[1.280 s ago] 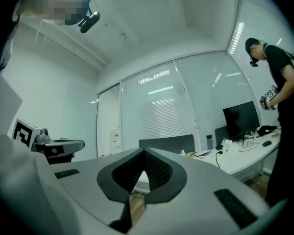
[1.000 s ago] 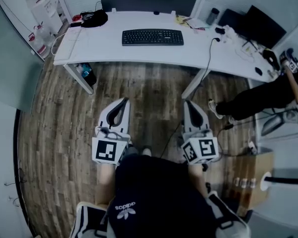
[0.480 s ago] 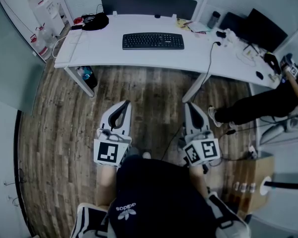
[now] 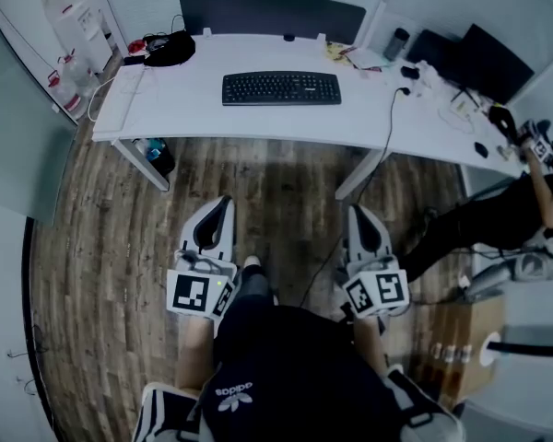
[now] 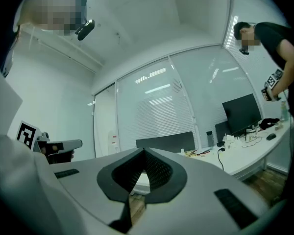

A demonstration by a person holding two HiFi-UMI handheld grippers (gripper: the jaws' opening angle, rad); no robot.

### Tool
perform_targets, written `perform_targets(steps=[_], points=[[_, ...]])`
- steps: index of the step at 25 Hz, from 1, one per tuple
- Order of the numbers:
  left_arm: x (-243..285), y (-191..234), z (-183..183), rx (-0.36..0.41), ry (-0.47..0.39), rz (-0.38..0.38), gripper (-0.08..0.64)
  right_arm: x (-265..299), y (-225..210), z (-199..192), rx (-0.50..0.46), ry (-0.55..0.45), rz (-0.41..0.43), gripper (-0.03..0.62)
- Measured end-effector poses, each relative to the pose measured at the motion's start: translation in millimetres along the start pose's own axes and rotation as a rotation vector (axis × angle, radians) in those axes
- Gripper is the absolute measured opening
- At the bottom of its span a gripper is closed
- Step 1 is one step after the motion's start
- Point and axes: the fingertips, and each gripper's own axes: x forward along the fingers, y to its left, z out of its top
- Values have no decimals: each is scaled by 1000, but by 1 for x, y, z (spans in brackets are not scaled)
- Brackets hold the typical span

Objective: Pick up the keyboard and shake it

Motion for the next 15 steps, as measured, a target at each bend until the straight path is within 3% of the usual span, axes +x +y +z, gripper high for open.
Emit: perform_targets(steps=[5, 15], points=[[42, 34, -8, 14, 40, -17, 2, 45, -11, -5, -13, 37, -39, 0], [118, 94, 1, 24, 36, -79, 2, 112, -22, 13, -8, -19, -107, 0]])
